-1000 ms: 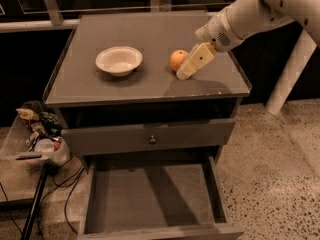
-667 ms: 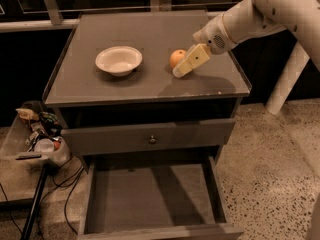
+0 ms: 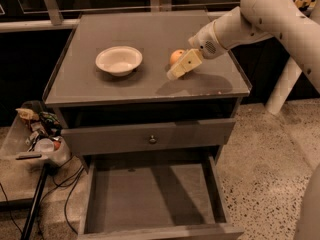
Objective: Place orange into middle drawer
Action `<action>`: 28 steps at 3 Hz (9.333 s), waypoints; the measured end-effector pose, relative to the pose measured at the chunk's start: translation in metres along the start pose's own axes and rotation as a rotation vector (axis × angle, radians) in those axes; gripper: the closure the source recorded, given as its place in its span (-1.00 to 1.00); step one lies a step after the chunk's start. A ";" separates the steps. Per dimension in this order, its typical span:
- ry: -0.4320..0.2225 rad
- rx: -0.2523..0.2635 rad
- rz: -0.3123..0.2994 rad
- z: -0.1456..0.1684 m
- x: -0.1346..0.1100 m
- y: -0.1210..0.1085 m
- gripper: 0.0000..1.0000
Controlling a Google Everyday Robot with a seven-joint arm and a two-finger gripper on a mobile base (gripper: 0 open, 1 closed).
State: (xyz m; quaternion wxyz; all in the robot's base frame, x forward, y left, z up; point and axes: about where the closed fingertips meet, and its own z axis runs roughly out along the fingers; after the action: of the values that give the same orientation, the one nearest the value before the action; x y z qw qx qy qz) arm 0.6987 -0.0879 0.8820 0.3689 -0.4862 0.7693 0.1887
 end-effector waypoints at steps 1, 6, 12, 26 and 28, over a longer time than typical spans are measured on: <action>0.009 0.009 0.026 0.016 0.008 -0.003 -1.00; 0.019 0.009 0.043 0.027 0.013 -0.006 0.79; 0.017 0.010 -0.025 -0.165 0.002 0.142 1.00; -0.052 -0.060 0.506 0.185 0.335 0.228 1.00; -0.141 -0.039 0.451 0.239 0.361 0.229 1.00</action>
Offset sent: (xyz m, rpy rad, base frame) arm 0.0190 0.0033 -0.0369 -0.0042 0.0423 -0.0619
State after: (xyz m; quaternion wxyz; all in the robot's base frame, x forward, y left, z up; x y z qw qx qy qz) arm 0.4951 -0.0487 0.4380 0.3606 -0.2946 0.8271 0.3147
